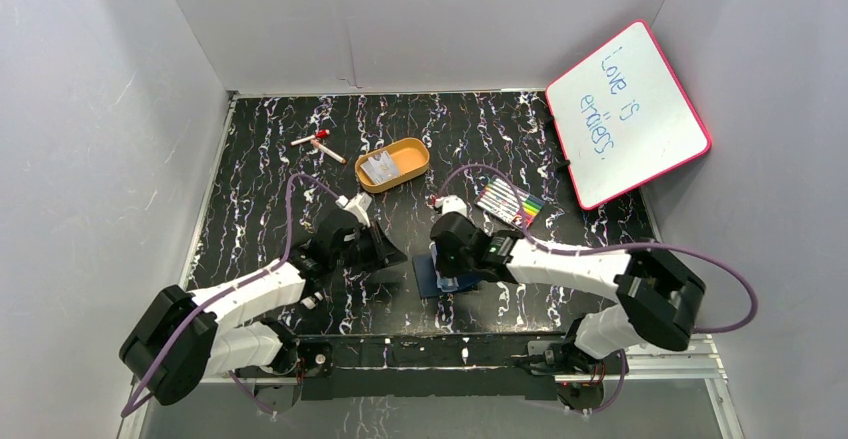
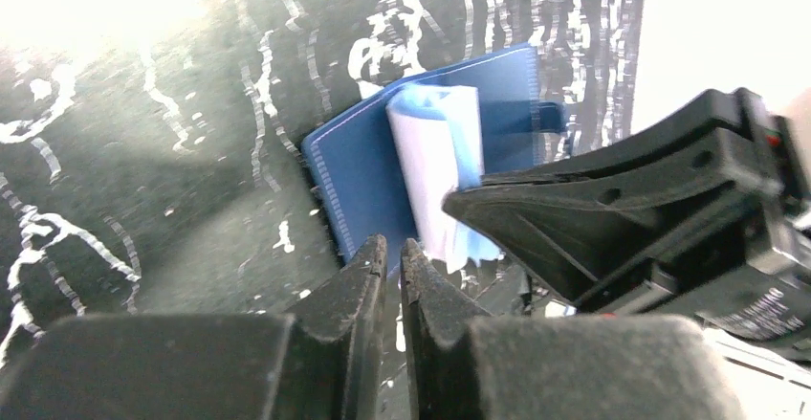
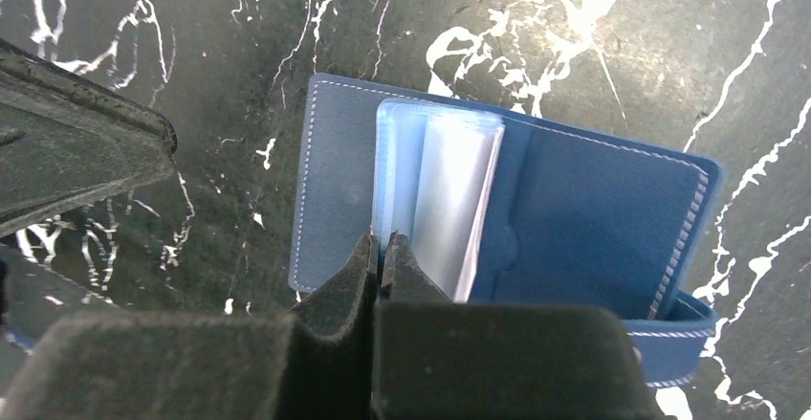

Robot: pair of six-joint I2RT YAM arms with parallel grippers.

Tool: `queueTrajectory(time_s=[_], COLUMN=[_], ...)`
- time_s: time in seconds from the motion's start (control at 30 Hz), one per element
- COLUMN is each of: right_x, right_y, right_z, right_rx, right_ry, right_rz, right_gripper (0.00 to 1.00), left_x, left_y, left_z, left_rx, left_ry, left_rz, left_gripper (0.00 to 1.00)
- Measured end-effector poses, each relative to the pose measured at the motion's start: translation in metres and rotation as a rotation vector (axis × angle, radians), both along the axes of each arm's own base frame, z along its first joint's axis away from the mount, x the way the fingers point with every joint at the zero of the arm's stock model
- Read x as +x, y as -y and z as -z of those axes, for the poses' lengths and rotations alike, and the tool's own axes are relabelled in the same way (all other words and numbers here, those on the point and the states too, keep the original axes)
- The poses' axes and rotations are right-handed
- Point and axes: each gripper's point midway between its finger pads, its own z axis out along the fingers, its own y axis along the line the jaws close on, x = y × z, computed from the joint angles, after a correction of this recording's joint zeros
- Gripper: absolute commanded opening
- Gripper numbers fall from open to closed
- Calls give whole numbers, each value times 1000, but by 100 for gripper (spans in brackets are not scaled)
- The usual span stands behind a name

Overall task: Put the credit cards into the card holder
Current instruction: Open the card holder at the center of the board.

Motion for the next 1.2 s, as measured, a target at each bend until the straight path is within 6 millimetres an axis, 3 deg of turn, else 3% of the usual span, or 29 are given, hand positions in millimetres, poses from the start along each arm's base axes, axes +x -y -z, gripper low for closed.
queueTrajectory(time_s=[0.13,0.27,0.5,0.93,1.2], right_x=[1,0,-1,-6,-7], right_y=[5,11,0,4,6], right_z=[-6,-11,-25,-20,-18], right_rx=[140,254,410,461,463], right_ry=[-17,-31,-22,-15,-15], right_rz=[46,85,92,86,74], right_gripper=[0,0,0,0,0], left_x=[6,9,6,12,14], left_y=[15,29,51,67,72], left_z=[-19,-26,-12,-2,3], left_rx=[-63,-121,-151,-148,-139], left_ry=[36,36,-34,-67,-78], left_rz=[37,79,149,174,179], left_gripper=[40,45,47,47,33])
